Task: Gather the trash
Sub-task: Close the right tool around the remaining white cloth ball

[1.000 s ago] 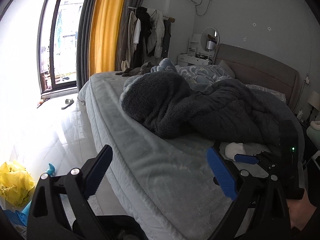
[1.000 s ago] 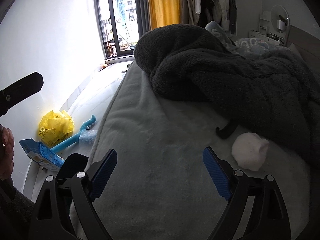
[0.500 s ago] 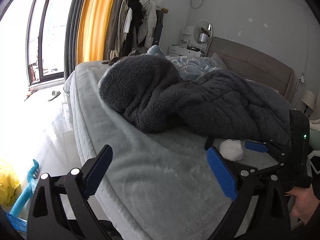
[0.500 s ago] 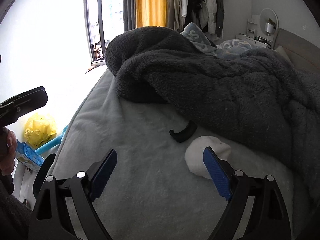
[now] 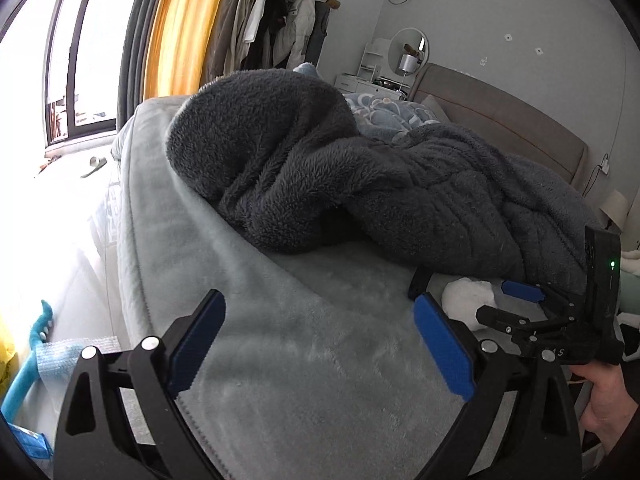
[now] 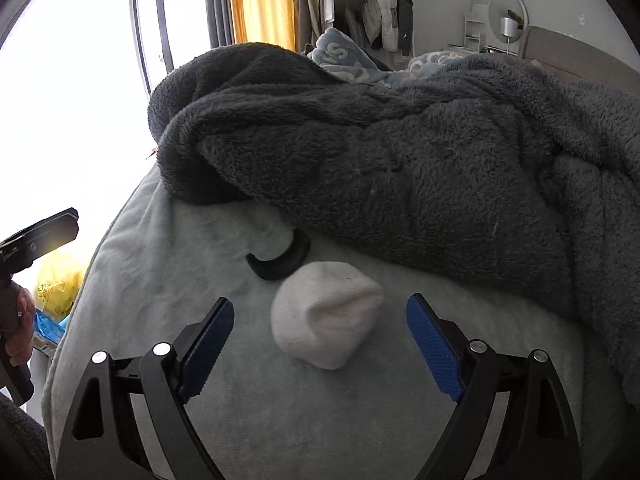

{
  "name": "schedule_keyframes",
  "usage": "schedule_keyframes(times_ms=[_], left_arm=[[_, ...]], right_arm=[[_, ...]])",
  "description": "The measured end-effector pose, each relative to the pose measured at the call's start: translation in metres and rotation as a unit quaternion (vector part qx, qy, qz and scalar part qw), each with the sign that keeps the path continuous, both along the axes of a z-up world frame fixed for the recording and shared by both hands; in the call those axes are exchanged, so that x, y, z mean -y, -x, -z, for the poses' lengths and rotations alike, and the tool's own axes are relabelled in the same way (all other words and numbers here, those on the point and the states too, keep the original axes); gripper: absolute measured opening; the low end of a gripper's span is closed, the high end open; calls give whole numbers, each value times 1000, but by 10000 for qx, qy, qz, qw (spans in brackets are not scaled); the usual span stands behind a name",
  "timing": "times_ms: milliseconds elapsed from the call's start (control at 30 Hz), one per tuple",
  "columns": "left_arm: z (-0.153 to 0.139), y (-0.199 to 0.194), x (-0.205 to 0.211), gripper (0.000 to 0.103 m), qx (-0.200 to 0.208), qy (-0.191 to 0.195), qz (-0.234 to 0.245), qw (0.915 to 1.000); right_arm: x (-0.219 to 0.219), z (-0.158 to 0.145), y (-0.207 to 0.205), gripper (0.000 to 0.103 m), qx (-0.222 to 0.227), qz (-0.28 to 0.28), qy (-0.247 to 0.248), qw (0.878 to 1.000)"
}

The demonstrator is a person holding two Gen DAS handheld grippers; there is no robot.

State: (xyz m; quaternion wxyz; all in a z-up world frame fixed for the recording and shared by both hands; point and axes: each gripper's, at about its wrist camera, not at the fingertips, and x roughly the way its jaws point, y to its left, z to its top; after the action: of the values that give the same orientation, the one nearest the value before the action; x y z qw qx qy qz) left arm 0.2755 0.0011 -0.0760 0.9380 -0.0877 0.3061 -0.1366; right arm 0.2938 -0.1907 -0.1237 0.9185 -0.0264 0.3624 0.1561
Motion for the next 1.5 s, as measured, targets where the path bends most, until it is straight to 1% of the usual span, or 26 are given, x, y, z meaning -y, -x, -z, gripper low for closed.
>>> schedule_keyframes(times_ms=[200,300,433,567,700,767,800,833,933,967,1033,1100,1233,1333,1433,1467,1500], left_arm=[[0,-7,14,97,-37,200,107,9997],[3,-9,23,97,-78,119,223,9996],[7,-15,28,97,-129,111,265,9995],[9,-24,27,97,-165,258,210,9993],[11,-32,32,97,-182,290,249,9991],[14,-35,34,97,-240,306,258,9989],[16,-37,34,97,-273,310,267,9988],[18,-39,35,97,-297,309,280,9987],[20,-42,39,97,-329,287,323,9985],[21,-43,41,97,-338,277,334,9985],[22,-44,46,97,-343,184,323,9987],[21,-46,52,96,-321,134,336,9988],[21,-49,65,96,-266,97,449,9986],[21,-52,78,96,-225,-99,592,9979],[24,-55,91,95,-211,-318,754,9964],[26,-57,95,94,-223,-369,793,9959],[27,-58,96,91,-243,-393,815,9956]], right_arm=[[9,8,-7,89,-33,-135,39,9999],[8,8,-9,89,46,-215,73,9997],[8,10,-13,89,49,-342,-54,9994],[10,13,-21,89,-39,-339,-137,9993],[5,15,-24,89,-82,-418,-232,9988],[0,17,-26,89,-177,-423,-66,9989],[-2,17,-27,85,-219,-397,8,9990],[-2,18,-27,75,-251,-397,25,9989],[1,19,-28,63,-403,-334,-80,9986],[3,20,-28,61,-461,-331,-129,9983],[7,19,-26,53,-497,-313,-240,9980],[15,16,-24,51,-504,-218,-391,9977],[36,10,-18,51,-506,44,-653,9966],[54,10,-16,51,-597,194,-867,9943],[65,10,-11,51,-647,249,-937,9932],[68,10,-9,51,-658,232,-942,9931],[69,10,-9,51,-666,219,-924,9933]])
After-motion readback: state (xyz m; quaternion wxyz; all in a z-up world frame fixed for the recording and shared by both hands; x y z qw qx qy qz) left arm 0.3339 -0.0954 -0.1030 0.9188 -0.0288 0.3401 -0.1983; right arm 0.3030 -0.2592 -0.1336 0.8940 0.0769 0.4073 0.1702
